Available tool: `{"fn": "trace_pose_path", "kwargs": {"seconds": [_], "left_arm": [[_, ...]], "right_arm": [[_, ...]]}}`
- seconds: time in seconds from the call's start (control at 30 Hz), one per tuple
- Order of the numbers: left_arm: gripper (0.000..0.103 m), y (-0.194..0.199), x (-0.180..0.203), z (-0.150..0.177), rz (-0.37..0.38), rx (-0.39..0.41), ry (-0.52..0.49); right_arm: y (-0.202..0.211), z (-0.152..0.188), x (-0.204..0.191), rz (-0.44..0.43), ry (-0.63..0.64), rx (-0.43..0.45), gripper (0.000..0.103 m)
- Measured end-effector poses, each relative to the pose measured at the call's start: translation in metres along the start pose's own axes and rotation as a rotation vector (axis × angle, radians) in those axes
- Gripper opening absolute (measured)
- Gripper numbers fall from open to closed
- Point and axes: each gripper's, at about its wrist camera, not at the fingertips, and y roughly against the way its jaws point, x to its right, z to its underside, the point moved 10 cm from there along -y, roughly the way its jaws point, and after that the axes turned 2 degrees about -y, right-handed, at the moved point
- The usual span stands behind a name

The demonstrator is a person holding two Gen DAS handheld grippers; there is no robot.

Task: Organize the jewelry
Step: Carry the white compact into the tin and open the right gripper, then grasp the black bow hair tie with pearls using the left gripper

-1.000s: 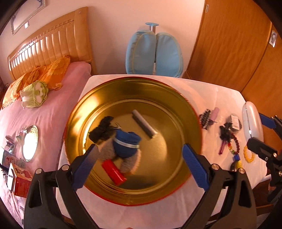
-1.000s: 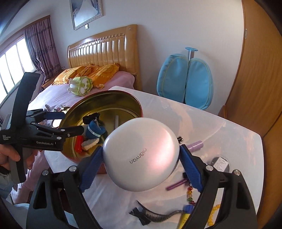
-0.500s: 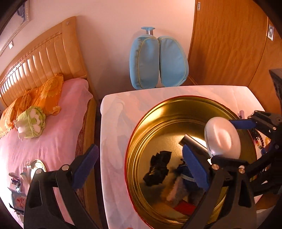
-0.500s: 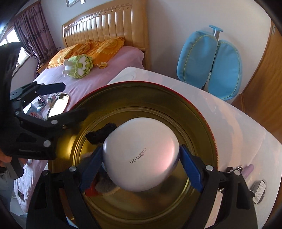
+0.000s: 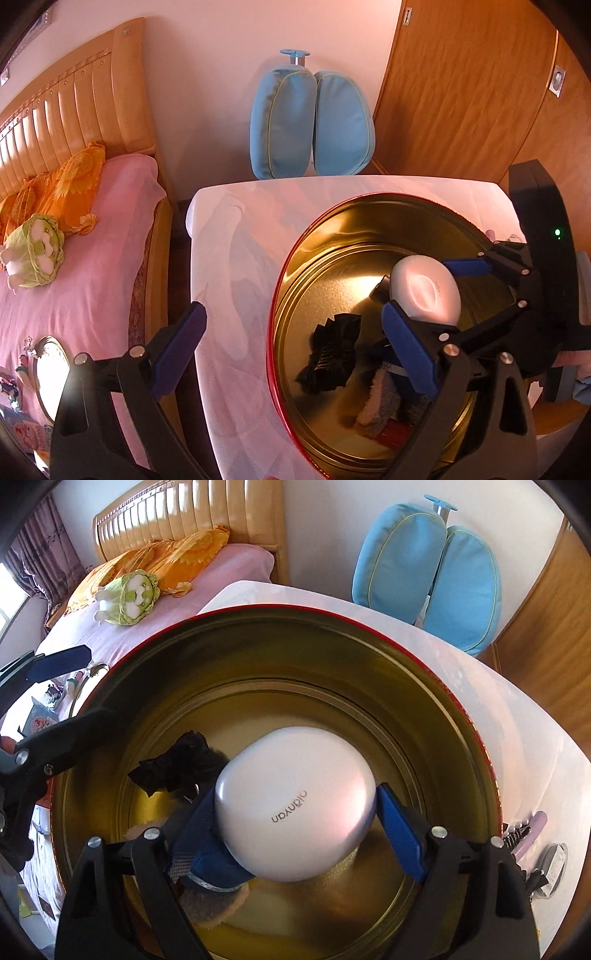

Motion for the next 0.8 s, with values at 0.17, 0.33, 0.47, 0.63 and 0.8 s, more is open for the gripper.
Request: {"fn": "trace_pose_path", "kwargs": {"seconds": [0.17, 0.33, 0.47, 0.63, 0.8], "left_arm": [[0.093, 0.003, 0.005, 0.000, -0.004, 0.006, -0.008], [0.093, 0.010, 0.010, 0.002, -0.014, 0.013, -0.007], [0.093, 0.019, 0.018, 0.005, -0.034, 0.016, -0.017], [0.093, 0.039, 0.045, 0.007, -0.041, 0.028, -0.020], [0.093, 0.054, 0.093, 0.007, -0.060, 0.038, -0.050]], "right_arm": [[0.012, -0.001, -0.003, 0.015, 0.049, 0.046, 0.091], [0.029, -0.003, -0.005, 0.020, 0.073, 0.103, 0.092], [0.043, 0.000, -0.002, 0.026, 0.081, 0.141, 0.093], [0.063, 0.014, 0.011, 0.029, 0.084, 0.193, 0.095], [0.091, 0.045, 0.045, 0.034, 0.074, 0.248, 0.096]]}}
